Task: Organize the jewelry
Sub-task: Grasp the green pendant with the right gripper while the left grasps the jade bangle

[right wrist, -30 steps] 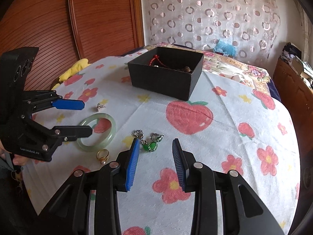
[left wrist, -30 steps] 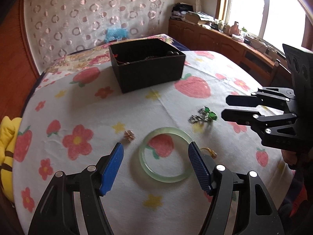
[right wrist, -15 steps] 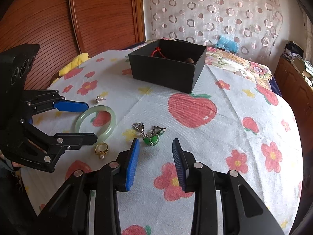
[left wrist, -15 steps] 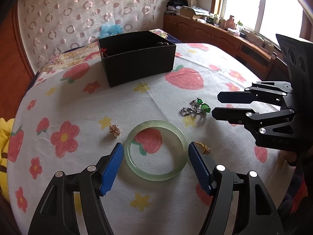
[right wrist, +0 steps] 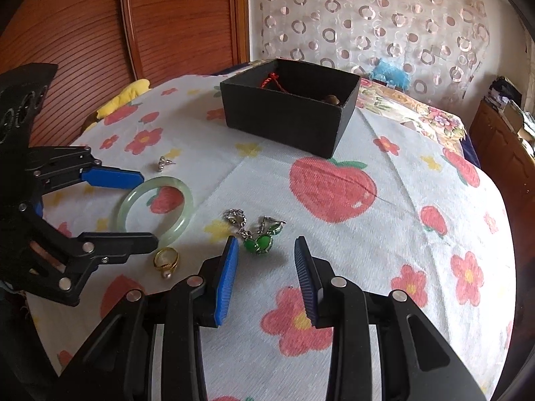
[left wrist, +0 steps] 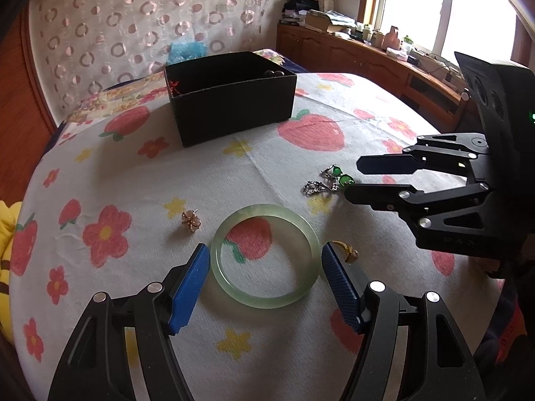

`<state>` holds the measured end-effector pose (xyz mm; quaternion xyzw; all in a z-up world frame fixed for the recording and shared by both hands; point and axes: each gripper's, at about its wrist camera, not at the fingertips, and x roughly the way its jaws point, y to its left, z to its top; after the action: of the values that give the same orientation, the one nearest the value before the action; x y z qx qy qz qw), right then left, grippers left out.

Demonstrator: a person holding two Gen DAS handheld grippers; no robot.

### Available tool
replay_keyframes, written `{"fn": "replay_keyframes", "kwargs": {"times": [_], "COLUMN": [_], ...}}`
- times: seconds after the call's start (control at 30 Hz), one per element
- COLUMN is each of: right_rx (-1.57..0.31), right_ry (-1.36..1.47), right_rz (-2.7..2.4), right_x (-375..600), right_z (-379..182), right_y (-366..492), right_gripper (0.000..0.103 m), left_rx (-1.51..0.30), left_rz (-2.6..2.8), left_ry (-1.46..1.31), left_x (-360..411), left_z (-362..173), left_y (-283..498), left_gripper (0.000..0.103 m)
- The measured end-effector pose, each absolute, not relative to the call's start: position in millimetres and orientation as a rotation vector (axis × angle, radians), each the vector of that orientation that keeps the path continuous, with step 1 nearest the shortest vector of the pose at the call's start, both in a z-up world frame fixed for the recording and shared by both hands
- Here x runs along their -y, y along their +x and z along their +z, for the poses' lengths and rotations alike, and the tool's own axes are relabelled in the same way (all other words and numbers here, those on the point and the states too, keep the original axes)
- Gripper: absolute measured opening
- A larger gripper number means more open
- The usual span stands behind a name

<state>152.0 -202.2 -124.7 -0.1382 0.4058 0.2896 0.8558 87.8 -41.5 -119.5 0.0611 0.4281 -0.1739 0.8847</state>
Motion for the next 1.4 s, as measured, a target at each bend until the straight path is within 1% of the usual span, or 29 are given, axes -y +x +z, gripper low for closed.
{"fn": "replay_keyframes", "kwargs": {"times": [0.1, 0.13, 0.2, 0.23, 0.37, 0.73, 1.2, 1.4], "right_rx": [-0.860, -0.863, -0.863, -0.861, -0.859, -0.820, -0.799, -0.767], "right_ry": [-0.304, -0.312, -0.323, -0.326, -0.315, -0.277, -0.269, -0.273], "right_rz": [0.607, 0.606, 0.609, 0.607, 0.608, 0.603, 0.607, 0.613], "right_x": [199, 197, 195, 195, 198, 207, 208, 204], "right_z": [-126, -127, -128, -128, -126, -114, -97, -80], "right_y": [155, 156, 157, 158, 159, 155, 161, 168], "right_gripper": [0.037, 0.033, 0.019, 0.018, 0.016, 0.016, 0.016, 0.016], "left_rx": [-0.904, -0.901, -0.898, -0.897, -0.896, -0.874, -0.790, -0.750], "left_rz": [-0.367, -0.368, -0.365, -0.365, -0.364, -0.358, -0.354, -0.342], "left_ry": [0.125, 0.130, 0.141, 0.141, 0.142, 0.140, 0.092, 0.092], "left_x": [42, 41, 42, 42, 43, 41, 28, 26], "left_z": [-122, -122, -122, -122, -122, -119, -87, -72], "left_y": [89, 88, 87, 87, 87, 86, 86, 93], "left_gripper": [0.067, 0.068, 0.068, 0.068, 0.068, 0.068, 0.067, 0.067]}}
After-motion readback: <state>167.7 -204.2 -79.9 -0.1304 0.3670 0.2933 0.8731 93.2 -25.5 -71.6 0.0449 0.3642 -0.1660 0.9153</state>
